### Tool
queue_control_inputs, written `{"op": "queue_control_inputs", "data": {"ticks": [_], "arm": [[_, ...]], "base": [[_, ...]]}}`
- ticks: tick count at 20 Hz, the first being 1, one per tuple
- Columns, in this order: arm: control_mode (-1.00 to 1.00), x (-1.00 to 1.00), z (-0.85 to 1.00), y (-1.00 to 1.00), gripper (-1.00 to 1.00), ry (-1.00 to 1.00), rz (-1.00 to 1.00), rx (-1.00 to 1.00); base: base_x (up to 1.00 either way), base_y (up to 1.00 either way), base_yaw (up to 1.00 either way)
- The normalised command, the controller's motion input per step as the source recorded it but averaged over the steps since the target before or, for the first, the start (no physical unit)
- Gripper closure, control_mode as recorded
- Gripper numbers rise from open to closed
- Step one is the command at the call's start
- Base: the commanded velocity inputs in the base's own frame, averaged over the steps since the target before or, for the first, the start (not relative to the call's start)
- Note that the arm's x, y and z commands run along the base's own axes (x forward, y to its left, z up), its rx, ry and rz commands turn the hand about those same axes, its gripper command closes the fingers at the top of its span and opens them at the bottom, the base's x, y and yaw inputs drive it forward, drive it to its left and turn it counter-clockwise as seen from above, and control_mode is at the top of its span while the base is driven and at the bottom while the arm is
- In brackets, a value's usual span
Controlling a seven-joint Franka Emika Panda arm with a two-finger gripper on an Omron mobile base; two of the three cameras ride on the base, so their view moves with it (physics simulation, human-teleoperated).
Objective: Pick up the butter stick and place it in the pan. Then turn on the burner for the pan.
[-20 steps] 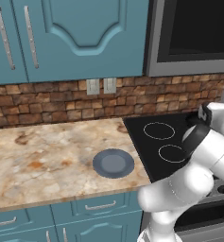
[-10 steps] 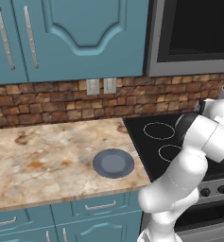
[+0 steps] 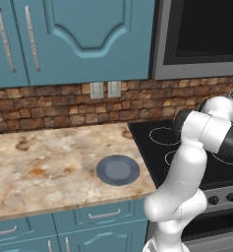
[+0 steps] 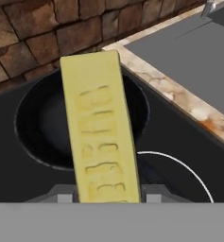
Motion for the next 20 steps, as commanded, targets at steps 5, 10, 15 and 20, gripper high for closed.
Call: {"op": "queue_control_inputs", "data": {"ticks": [5,10,15,20], "arm": [[-1.00,0.28,-0.17,-0.06,1.00,0.00,0.05,0.00],[-1.00,0.25,-0.17,-0.05,1.00,0.00,0.05,0.00],[-1.00,0.21,-0.16,-0.08,1.00,0.00,0.05,0.00],[-1.00,0.23,-0.15,-0.02,1.00,0.00,0.05,0.00]], "base": [[0.00,0.00,0.00],[0.00,0.00,0.00],[0.00,0.00,0.00],[0.00,0.00,0.00]]}}
